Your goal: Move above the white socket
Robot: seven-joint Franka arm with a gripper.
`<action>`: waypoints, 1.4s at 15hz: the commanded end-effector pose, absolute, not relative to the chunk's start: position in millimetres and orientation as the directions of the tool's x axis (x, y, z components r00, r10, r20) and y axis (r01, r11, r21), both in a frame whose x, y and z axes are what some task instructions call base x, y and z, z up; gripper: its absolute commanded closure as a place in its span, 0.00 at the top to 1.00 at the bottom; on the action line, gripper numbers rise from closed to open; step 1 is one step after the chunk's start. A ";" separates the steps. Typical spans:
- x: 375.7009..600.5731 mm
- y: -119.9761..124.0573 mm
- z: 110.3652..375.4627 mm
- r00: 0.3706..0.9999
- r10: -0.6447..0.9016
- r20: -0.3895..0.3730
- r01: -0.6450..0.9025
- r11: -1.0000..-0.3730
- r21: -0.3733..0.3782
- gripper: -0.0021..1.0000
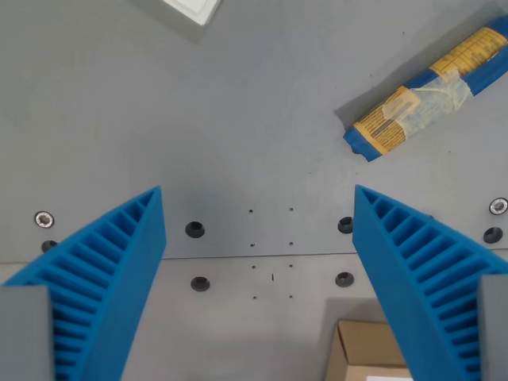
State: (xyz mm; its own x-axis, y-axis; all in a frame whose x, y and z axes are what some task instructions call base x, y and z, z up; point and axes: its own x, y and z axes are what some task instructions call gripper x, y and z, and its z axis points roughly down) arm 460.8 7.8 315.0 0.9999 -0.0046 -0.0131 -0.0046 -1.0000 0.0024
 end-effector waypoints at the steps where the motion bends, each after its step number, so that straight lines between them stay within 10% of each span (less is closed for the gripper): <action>1: 467.0 10.2 311.2 0.996 -0.085 0.006 -0.085 -0.996 0.004 1.00; 21: 508.3 26.0 258.8 0.922 -0.387 -0.005 -0.387 -0.922 0.012 1.00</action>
State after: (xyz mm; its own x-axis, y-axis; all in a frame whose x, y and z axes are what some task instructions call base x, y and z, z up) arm 497.5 21.0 260.2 0.9753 -0.2207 0.0125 -0.2207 -0.9753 0.0002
